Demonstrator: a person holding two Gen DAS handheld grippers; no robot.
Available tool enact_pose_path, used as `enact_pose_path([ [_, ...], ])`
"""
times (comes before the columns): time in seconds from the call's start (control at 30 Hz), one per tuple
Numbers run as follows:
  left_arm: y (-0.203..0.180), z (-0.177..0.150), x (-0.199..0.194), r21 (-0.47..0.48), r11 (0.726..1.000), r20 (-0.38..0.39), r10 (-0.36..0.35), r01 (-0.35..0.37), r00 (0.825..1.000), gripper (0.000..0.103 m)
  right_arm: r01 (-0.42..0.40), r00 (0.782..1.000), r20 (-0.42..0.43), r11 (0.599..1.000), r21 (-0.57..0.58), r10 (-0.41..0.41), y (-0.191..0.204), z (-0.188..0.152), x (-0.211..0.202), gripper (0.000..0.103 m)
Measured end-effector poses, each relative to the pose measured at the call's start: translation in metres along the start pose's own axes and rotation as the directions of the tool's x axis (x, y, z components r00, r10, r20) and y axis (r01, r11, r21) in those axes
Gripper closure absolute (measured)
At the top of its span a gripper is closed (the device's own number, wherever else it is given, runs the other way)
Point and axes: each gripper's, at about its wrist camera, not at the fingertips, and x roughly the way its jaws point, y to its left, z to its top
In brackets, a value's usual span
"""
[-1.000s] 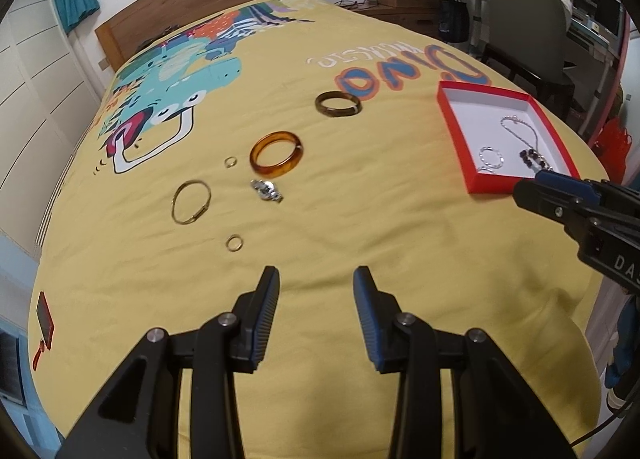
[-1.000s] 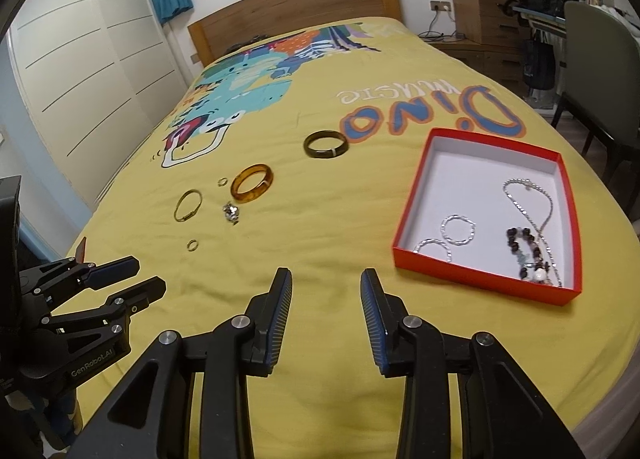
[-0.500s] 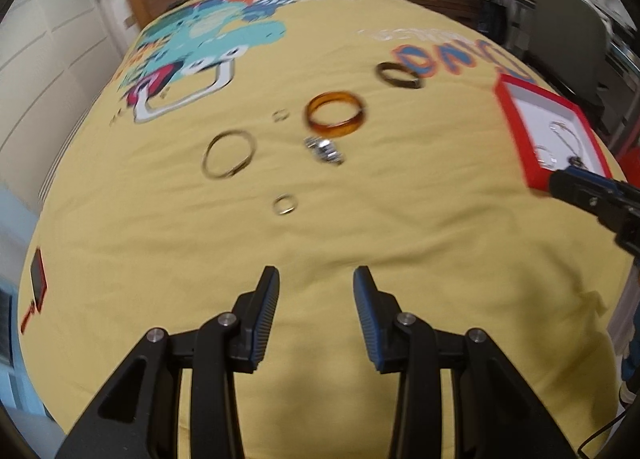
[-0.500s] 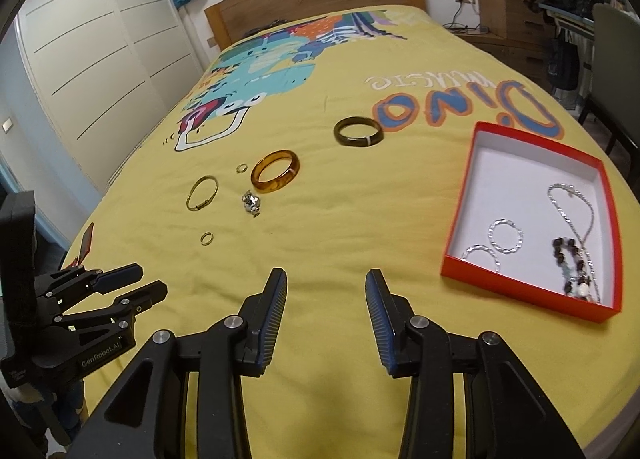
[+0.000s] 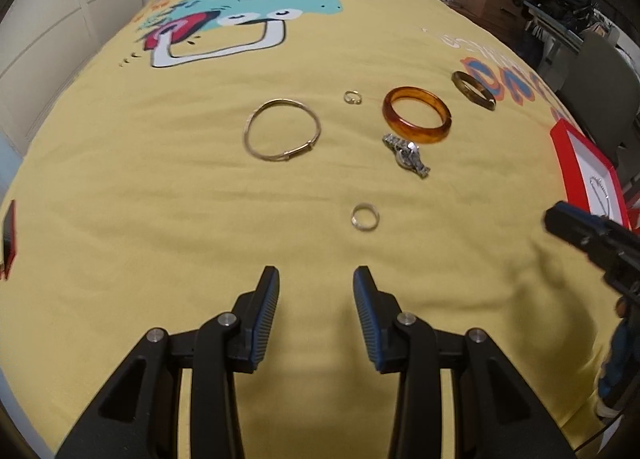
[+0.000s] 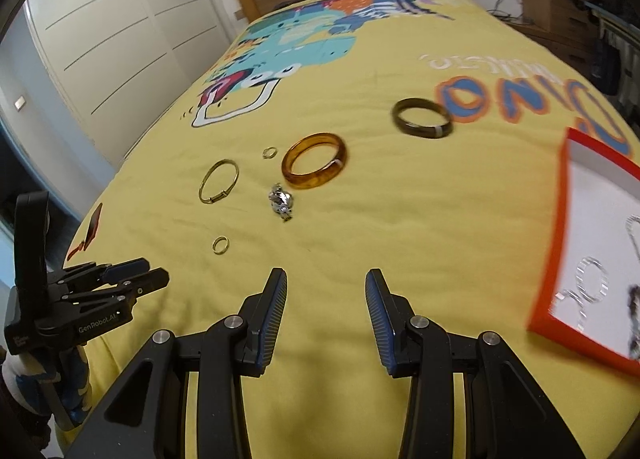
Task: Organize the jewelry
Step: 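Grasp the small silver ring with the left tool while the right grasps the wristwatch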
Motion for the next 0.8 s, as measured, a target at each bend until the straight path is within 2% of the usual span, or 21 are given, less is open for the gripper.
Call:
enact_pose_path([
  [0.2,-0.010,0.019,0.024,0.019,0.997,-0.024,-0.080,0.081,0.996,0.066,-0.021,0.999,-0.029,1.000,-0.013,0.021,0.003,0.013,0.032,0.062],
  [0.5,-0.015,0.032,0.064,0.028,0.995,-0.071,-0.098,0.100,0.993,0.068,-0.042,0.998,-0.054,0.999,-0.032,0.040,0.003,0.027,0.061,0.062],
  [0.53,-0.015,0.032,0.065,0.033,0.995,-0.070,-0.096,0.098,0.993,0.070,-0.047,0.997,-0.059,0.998,-0.038,0.045,0.005,0.029,0.066,0.062],
  [0.6,-0.012,0.030,0.067,0.036,0.994,-0.066,-0.098,0.101,0.993,0.082,-0.054,0.996,-0.069,0.997,-0.050,0.051,0.008,0.032,0.074,0.062],
  [0.63,-0.010,0.030,0.067,0.036,0.994,-0.064,-0.099,0.101,0.993,0.084,-0.057,0.996,-0.072,0.997,-0.055,0.053,0.010,0.033,0.078,0.062],
  [0.8,0.003,0.027,0.061,0.026,0.993,-0.047,-0.114,0.115,0.992,0.084,-0.078,0.993,-0.093,0.994,-0.077,0.071,0.024,0.042,0.103,0.062],
])
